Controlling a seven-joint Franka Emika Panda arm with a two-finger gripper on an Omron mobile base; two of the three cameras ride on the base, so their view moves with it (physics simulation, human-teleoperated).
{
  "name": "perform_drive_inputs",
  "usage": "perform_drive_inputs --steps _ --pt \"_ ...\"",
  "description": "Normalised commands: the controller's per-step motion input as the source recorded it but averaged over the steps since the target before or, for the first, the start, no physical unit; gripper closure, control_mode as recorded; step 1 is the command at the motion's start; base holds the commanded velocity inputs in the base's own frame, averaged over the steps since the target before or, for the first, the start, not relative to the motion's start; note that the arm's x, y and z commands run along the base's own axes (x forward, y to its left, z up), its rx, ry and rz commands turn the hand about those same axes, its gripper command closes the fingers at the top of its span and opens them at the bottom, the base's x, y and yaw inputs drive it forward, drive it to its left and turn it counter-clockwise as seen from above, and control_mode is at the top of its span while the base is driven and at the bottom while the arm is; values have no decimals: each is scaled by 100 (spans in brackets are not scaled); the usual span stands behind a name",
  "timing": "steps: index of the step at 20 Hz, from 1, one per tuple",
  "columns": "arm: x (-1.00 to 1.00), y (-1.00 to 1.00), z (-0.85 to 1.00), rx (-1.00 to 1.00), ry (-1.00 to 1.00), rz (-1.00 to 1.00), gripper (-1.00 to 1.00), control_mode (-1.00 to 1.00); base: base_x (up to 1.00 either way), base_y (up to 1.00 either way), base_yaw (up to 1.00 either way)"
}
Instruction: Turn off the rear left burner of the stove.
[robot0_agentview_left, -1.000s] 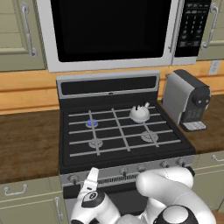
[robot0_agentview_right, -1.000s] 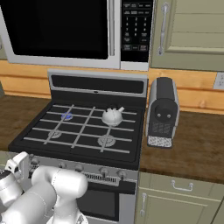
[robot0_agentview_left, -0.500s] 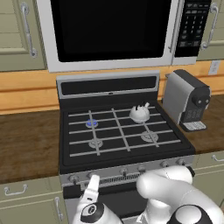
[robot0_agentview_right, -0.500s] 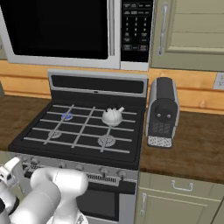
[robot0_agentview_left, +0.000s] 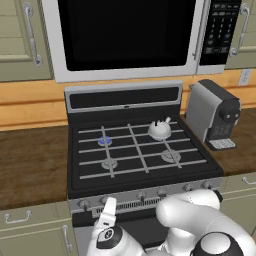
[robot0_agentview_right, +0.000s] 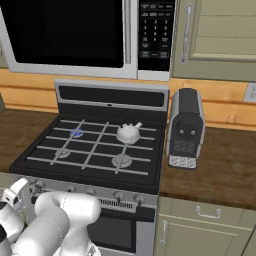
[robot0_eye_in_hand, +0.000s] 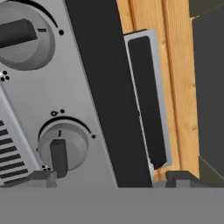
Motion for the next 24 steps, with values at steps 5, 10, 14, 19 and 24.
perform_drive_inputs --steps 5,10,14,19,24 --pt "0 15 -24 0 0 0 -100 -100 0 0 0" --pt "15 3 0 0 0 0 -100 -100 0 0 0" --pt "17 0 0 0 0 0 -100 -100 0 0 0" --pt "10 0 0 0 0 0 -100 -100 0 0 0" --pt "12 0 -3 0 0 0 100 -100 0 0 0"
